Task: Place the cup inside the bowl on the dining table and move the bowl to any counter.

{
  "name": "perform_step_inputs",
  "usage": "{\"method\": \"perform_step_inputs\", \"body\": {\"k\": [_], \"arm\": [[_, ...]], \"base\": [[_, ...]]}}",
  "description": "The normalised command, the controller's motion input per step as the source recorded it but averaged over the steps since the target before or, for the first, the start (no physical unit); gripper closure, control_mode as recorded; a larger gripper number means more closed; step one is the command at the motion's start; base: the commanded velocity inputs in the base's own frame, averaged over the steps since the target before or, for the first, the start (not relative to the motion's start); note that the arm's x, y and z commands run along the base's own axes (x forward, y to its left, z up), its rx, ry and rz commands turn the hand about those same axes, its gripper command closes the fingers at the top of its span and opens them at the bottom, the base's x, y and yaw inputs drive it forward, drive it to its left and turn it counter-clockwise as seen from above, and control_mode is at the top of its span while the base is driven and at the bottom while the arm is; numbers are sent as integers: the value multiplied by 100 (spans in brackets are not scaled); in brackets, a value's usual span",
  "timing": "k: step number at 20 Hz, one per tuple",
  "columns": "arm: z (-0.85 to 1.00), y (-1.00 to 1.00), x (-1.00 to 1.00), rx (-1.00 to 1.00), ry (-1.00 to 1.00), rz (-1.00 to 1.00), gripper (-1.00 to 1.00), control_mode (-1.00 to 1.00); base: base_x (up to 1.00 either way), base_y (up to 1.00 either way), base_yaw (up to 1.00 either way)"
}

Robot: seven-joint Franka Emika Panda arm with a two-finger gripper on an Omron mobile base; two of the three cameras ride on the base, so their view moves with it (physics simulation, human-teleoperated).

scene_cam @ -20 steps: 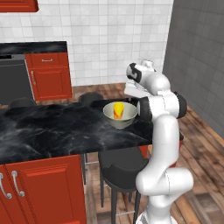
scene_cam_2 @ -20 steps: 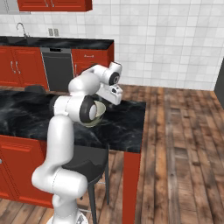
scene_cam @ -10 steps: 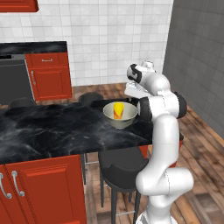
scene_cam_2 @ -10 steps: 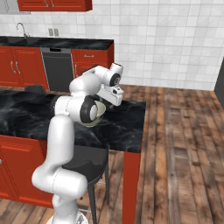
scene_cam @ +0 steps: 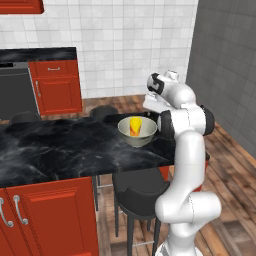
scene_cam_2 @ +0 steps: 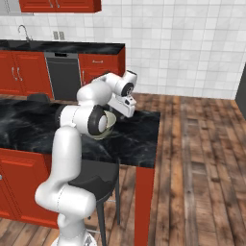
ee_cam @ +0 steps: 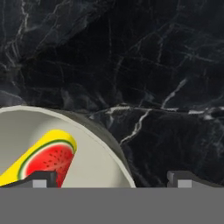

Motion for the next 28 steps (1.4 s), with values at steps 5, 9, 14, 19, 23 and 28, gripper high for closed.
{"method": "perform_step_inputs", "body": {"k": [5, 9, 14, 19, 23, 28], "arm": [[-19, 0, 0, 0, 0, 0, -100, -100], [-19, 0, 0, 1, -1, 0, -100, -100], [-7, 0, 0, 5, -4, 1, -100, -100], [-11, 0, 0, 3, -3, 0, -100, -100], [-16, 0, 0, 0, 0, 0, -100, -100], [-12, 0, -1, 0, 0, 1, -100, -100]], "base": [[0, 0, 0], [0, 0, 0], [0, 0, 0], [0, 0, 0], [0, 0, 0], [0, 0, 0]]}}
